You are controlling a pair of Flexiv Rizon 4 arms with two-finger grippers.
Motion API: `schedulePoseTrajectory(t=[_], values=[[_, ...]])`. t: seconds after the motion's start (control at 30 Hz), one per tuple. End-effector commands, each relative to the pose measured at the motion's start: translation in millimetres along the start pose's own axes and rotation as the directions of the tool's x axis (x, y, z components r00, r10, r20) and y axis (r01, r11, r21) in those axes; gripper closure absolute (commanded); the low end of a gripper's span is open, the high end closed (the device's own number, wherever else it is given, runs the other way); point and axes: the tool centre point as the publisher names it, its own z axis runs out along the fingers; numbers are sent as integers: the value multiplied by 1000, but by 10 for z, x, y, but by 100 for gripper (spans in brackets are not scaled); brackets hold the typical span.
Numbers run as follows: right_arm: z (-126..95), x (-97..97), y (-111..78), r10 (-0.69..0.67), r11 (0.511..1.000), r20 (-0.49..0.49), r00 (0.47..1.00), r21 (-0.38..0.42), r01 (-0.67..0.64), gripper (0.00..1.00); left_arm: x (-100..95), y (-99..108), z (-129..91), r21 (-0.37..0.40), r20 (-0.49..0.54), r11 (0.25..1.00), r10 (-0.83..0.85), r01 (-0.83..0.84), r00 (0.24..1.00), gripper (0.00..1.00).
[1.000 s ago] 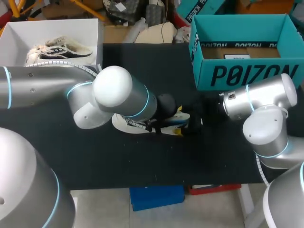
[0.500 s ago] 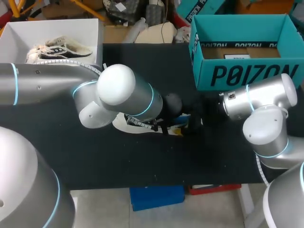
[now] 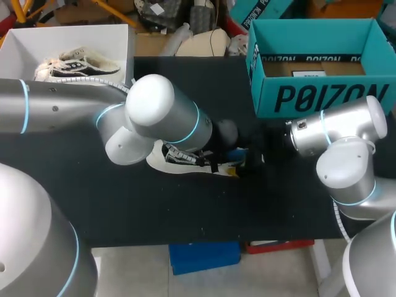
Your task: Take the shoe out of the shoebox, open the shoe tongue, remove and reinsert the insole, then place the shoe into the shoebox
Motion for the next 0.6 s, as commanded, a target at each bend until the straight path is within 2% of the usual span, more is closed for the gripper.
schedulePoseTrajectory(t=[0.03, 0.07, 0.1, 0.13, 0.17, 0.33, 0.6], values=[[5, 3, -17, 2, 1000, 0, 1000, 2, -2, 100, 29, -18, 45, 11, -5, 1000, 20, -20, 1000, 76], [5, 3, -17, 2, 1000, 0, 1000, 2, -2, 100, 34, -22, 42, 12, -3, 1000, 24, -24, 1000, 78], [5, 3, -17, 2, 1000, 0, 1000, 2, -2, 100, 35, -24, 41, 13, -2, 1000, 25, -25, 1000, 83], [5, 3, -17, 2, 1000, 0, 1000, 2, -2, 100, 35, -25, 42, 13, -3, 1000, 27, -27, 1000, 94], [5, 3, -17, 2, 1000, 0, 1000, 2, -2, 100, 35, -25, 42, 13, -4, 1000, 27, -27, 1000, 100], [5, 3, -17, 2, 1000, 0, 1000, 2, -2, 100, 57, -27, 4, 34, -29, 999, 35, -34, 999, 100], [5, 3, -17, 2, 1000, 0, 1000, 2, -2, 100, 118, 25, -442, 132, -144, 990, 72, -53, 987, 100]])
